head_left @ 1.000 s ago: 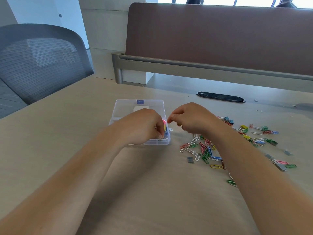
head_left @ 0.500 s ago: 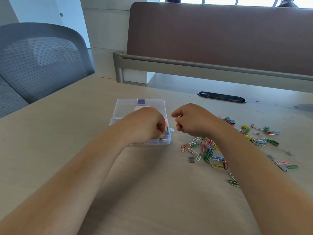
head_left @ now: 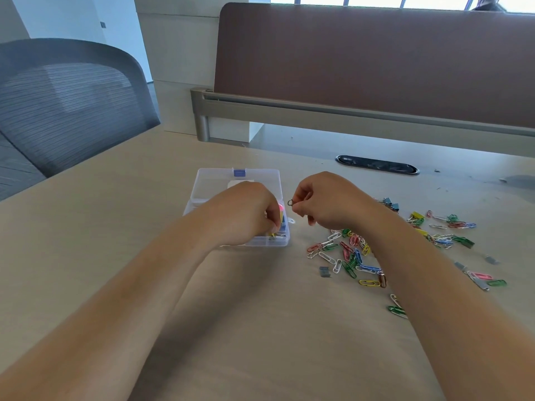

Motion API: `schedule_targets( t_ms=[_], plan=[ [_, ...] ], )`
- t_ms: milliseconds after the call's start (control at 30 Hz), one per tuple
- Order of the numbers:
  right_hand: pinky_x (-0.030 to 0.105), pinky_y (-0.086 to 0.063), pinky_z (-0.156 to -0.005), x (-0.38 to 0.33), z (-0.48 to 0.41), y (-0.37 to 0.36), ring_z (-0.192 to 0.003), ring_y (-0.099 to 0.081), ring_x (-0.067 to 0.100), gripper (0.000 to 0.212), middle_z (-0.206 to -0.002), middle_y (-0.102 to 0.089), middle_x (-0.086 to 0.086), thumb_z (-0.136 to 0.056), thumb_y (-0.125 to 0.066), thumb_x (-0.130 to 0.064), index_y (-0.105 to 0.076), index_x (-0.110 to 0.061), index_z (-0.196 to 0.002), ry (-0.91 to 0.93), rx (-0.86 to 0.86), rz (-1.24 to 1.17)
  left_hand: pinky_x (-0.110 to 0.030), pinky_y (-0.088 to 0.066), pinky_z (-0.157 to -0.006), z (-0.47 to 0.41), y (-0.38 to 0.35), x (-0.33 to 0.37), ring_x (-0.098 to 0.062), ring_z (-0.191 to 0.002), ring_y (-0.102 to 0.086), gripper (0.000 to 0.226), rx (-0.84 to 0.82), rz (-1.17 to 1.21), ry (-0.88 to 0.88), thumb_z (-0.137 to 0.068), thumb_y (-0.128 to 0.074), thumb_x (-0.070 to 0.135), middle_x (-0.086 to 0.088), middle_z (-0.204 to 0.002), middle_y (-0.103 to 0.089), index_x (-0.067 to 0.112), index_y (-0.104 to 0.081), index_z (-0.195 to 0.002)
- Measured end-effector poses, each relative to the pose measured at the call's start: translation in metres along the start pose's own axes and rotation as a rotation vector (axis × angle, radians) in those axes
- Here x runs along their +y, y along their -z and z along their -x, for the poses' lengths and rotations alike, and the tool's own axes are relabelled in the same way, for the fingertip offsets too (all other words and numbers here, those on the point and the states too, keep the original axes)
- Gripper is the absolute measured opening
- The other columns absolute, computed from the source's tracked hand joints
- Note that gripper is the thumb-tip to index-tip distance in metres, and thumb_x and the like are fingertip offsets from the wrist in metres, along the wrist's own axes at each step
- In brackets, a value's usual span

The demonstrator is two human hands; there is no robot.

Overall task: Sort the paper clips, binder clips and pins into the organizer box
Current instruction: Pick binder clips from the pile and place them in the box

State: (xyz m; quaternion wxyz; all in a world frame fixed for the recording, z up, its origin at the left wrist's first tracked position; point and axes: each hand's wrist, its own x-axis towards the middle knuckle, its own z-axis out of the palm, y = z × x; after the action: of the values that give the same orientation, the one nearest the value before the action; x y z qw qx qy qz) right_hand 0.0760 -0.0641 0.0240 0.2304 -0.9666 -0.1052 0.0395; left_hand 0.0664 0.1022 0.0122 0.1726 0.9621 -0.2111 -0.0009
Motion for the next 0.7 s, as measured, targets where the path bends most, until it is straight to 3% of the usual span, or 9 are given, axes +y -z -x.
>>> schedule_targets(
  t_ms=[133,333,433,700],
  plan=[
    [0.022,-0.04,-0.063,-0.0008,0.0011,0.0015,-0.082,-0.056,0.013,0.011,-0.092,-0.061,-0.003,-0.095,-0.06,-0.021,-0.067,-0.015,-0.101,0.017,0.006,0.03,-0.019,-0.041,-0.073,0.0005,0.0003,0.0016,-0.012,-0.074,-0.054,0.017,-0.008,-0.026,-0.003,-0.086,-0.061,0.017,0.009,-0.085,-0.064,0.025,-0.076,-0.087],
    [0.021,-0.039,-0.059,-0.001,0.0034,0.0011,-0.062,-0.049,0.006,0.016,-0.07,-0.055,-0.007,-0.098,-0.057,-0.024,-0.066,-0.012,-0.101,0.015,-0.02,0.002,-0.021,-0.039,-0.07,-0.0007,-0.0029,-0.0003,-0.015,-0.079,-0.058,0.015,-0.025,-0.033,-0.011,-0.086,-0.06,0.016,0.003,-0.089,-0.067,0.022,-0.074,-0.082],
    [0.025,-0.043,-0.065,-0.0013,0.0036,0.001,-0.062,-0.052,0.007,0.015,-0.069,-0.059,-0.006,-0.098,-0.056,-0.02,-0.067,-0.011,-0.103,0.001,-0.033,0.002,-0.023,-0.044,-0.07,0.0,-0.0027,-0.0005,-0.017,-0.08,-0.059,0.015,-0.027,-0.023,-0.02,-0.085,-0.061,0.015,0.001,-0.088,-0.068,0.02,-0.074,-0.08],
    [0.022,-0.041,-0.056,-0.0029,0.0034,-0.0012,-0.048,-0.058,0.006,0.011,-0.072,-0.074,0.0,-0.095,-0.057,-0.013,-0.066,-0.006,-0.096,0.01,-0.092,-0.022,-0.035,-0.052,-0.077,-0.0001,-0.0035,-0.0013,-0.018,-0.079,-0.061,0.015,-0.024,-0.011,-0.029,-0.084,-0.062,0.015,-0.001,-0.086,-0.069,0.019,-0.077,-0.081]
  ],
)
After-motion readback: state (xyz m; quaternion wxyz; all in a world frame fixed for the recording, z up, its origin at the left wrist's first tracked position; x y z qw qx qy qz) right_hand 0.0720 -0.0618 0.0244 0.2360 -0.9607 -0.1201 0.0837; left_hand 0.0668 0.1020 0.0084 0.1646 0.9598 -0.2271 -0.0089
